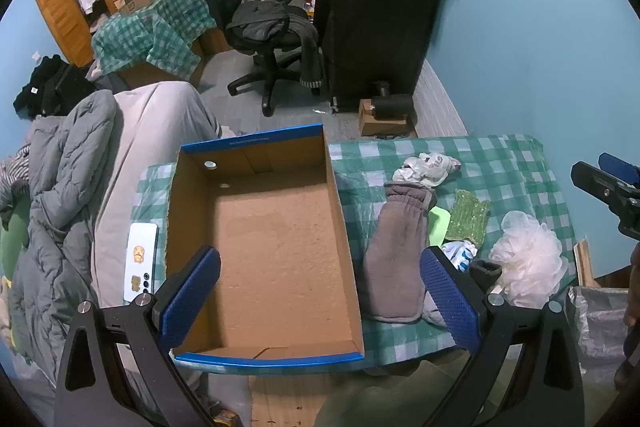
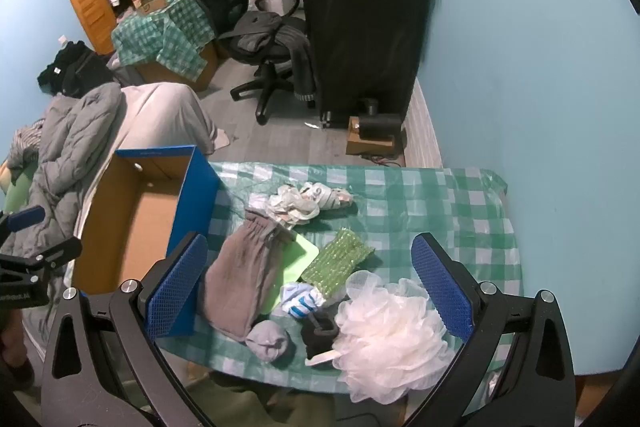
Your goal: Organize soft objects
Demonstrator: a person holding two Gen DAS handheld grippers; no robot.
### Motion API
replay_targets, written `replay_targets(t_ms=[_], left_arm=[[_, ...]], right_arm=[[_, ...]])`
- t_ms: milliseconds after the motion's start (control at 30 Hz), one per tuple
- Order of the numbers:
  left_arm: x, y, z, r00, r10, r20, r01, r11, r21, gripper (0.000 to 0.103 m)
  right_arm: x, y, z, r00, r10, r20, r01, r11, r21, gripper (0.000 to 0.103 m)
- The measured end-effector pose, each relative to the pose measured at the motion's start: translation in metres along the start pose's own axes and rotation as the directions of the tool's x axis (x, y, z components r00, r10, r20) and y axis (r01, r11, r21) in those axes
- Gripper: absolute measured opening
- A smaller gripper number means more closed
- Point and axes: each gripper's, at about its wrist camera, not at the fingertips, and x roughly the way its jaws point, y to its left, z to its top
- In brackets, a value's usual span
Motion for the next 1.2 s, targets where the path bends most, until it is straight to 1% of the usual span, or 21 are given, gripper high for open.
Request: replay_targets(t_ms=[1200], left_arm=[[0.002,-0.014,0.003,1.000,-0.013,-0.016,0.013,1.000,-0.008,0.101]], right_arm=[[-0.001,0.002,0.003,1.000,-0.002,0.003,0.002,1.000,-0.001,0.101]])
